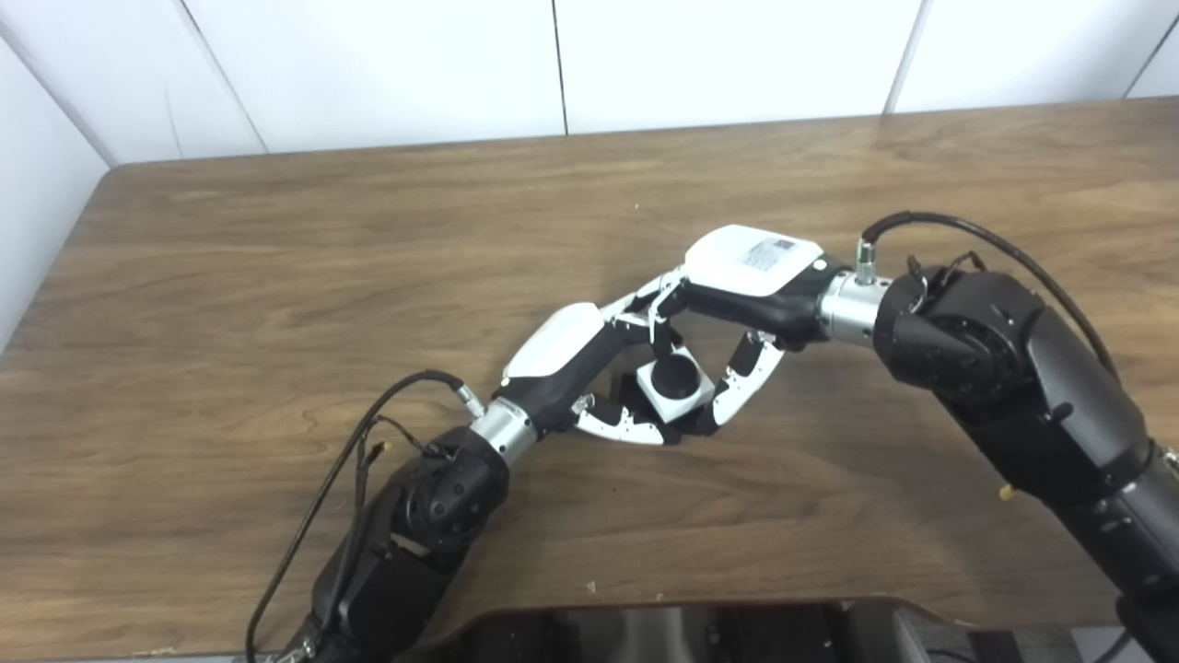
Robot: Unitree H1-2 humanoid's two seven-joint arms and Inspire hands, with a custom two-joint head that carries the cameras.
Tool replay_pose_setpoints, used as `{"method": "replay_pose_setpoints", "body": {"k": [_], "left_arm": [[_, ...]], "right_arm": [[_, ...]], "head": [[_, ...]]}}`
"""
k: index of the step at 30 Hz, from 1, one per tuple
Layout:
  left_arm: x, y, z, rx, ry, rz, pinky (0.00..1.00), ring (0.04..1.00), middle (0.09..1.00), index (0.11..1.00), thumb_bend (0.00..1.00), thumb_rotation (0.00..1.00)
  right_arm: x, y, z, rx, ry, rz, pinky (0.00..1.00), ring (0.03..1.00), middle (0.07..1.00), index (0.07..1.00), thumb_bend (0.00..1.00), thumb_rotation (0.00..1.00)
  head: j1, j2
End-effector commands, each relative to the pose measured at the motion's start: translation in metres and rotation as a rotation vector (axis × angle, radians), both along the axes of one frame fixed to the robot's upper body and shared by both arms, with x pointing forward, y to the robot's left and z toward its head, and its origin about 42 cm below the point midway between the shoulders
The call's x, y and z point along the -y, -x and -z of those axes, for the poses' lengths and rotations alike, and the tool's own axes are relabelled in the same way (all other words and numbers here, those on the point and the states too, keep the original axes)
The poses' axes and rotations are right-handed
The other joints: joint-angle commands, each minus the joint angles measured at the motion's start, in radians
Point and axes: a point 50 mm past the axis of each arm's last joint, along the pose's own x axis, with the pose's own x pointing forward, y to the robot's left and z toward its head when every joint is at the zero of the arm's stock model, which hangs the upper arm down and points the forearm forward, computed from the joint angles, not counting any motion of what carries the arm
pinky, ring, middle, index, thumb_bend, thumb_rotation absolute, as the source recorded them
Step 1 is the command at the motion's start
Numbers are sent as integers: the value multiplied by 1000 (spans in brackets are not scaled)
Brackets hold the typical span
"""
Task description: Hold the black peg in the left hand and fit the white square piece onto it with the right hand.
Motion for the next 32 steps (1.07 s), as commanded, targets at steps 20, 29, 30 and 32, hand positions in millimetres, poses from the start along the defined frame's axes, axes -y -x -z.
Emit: {"method": "replay_pose_setpoints", "body": {"k": [20, 29, 30, 32], "left_arm": [[-13, 12, 26, -96, -103, 11, 914, 969, 889, 491, 522, 75], [-18, 13, 27, -96, -109, 9, 903, 967, 887, 492, 522, 74], [-19, 13, 28, -97, -108, 8, 905, 967, 887, 492, 522, 73], [-20, 14, 28, -100, -109, 6, 911, 967, 889, 492, 522, 73]], "right_arm": [[42, -39, -89, 157, -25, 135, 725, 850, 867, 799, 896, 395], [70, -54, -113, 203, -13, 235, 668, 818, 849, 797, 926, 368], [72, -54, -113, 202, -12, 244, 673, 820, 850, 797, 927, 361], [77, -55, -114, 199, -8, 261, 676, 826, 854, 801, 928, 345]], "head": [[-51, -22], [-98, -38], [-101, -40], [-107, -43]]}}
